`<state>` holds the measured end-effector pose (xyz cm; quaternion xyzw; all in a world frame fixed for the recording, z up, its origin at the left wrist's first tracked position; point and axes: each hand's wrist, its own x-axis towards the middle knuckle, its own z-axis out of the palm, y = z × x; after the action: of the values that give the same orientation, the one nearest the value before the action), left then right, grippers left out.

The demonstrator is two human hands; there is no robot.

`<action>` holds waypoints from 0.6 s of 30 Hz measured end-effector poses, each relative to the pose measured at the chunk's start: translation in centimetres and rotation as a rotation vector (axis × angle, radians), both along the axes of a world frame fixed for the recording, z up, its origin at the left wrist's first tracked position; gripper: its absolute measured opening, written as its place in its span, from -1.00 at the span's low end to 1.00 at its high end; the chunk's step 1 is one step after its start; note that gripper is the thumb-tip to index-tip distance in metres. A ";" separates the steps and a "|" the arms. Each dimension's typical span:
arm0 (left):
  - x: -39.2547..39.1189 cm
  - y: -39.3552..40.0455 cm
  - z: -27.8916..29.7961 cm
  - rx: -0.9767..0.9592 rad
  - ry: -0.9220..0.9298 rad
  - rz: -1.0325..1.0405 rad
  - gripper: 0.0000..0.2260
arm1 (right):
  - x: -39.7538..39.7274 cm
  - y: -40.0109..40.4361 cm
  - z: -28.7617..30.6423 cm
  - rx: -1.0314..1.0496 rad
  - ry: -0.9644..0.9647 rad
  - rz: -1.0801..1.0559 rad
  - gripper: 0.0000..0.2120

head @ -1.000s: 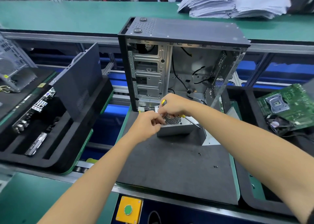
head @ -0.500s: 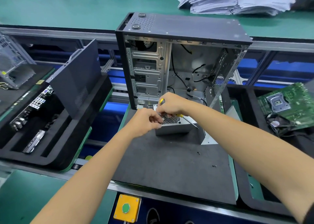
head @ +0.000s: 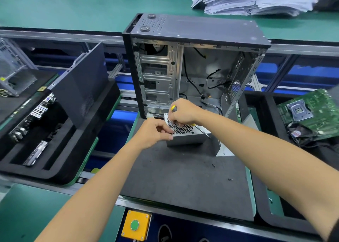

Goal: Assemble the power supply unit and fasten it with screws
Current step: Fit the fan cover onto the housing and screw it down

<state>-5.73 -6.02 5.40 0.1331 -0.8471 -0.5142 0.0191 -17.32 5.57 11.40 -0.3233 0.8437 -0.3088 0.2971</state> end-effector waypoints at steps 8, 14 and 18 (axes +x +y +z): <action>0.9 0.0 -0.5 0.100 0.023 0.016 -0.92 | 0.9 -1.3 5.4 -0.467 0.219 -0.169 -0.85; 0.8 -0.1 -0.3 0.080 0.016 -0.009 -0.90 | 2.0 0.2 5.8 -0.365 0.386 0.038 -0.71; 0.8 -0.3 -0.5 0.099 0.013 0.000 -0.88 | 2.6 0.9 5.8 -0.383 0.372 0.119 -0.77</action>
<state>-4.95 -6.31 4.86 0.1306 -0.8204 -0.5564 0.0183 -14.72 6.50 17.24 -0.4740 0.7894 -0.3800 0.0879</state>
